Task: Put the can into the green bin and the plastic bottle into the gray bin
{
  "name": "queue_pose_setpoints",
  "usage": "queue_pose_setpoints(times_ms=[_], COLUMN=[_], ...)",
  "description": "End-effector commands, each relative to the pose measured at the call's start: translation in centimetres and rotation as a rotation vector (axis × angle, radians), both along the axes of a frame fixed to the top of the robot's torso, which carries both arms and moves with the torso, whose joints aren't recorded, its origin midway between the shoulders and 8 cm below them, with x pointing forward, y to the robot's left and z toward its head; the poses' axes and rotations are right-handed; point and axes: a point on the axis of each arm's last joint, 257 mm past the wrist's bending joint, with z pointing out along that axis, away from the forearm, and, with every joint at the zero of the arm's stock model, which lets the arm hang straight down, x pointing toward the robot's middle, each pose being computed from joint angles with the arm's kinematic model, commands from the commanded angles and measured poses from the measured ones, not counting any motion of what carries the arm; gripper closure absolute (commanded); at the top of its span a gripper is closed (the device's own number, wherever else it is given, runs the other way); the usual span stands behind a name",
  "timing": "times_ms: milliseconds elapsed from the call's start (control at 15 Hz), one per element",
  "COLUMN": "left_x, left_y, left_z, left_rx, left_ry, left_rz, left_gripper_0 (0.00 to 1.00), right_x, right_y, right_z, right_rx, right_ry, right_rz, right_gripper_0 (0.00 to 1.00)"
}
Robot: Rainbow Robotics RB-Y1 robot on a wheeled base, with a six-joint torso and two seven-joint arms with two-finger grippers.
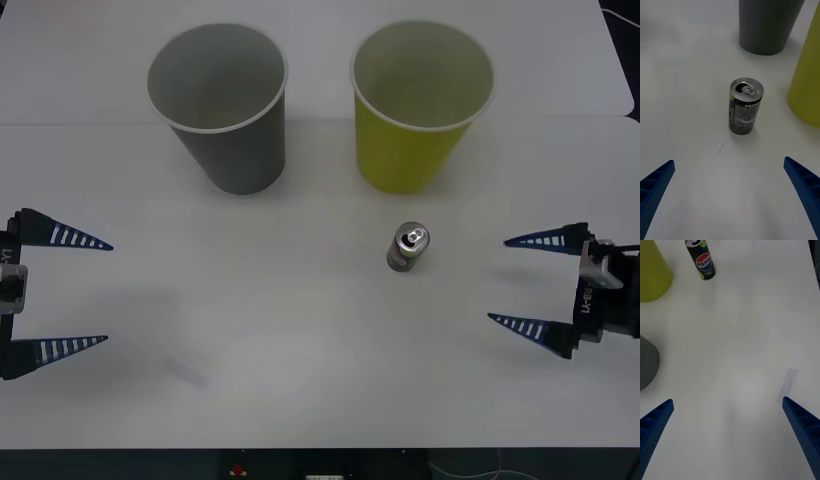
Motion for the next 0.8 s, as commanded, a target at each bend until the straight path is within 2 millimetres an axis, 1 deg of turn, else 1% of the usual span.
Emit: queue_pose_setpoints(times_ms=[67, 133, 400, 533, 800], left_x=[0.0, 0.0, 0.0, 0.0, 0.0], left_y=[0.0, 0.0, 0.0, 0.0, 0.0], left_z=[0.0, 0.0, 0.0, 0.0, 0.0], left_rx=[0.0, 0.0, 0.0, 0.0, 0.0], left_ry=[0.0, 0.0, 0.0, 0.0, 0.0], left_rz=[0.0, 0.0, 0.0, 0.0, 0.0], left_gripper_0=[0.0, 0.0, 0.0, 0.0, 0.0], right_x=[1.3, 1.8, 4.1, 5.2, 6.9], right_y=[1.0, 1.6, 3.5, 4.9, 7.1], right_z=[-1.4, -1.9, -2.9, -3.0, -3.7], right_rx=[0.054, 0.073, 0.121, 0.155, 0.216], right_ry=[-0.012, -0.02, -0.031, -0.034, -0.023], right_rz=[0.014, 0.018, 0.007, -0.002, -0.025], right_gripper_0=[0.0, 0.0, 0.0, 0.0, 0.0])
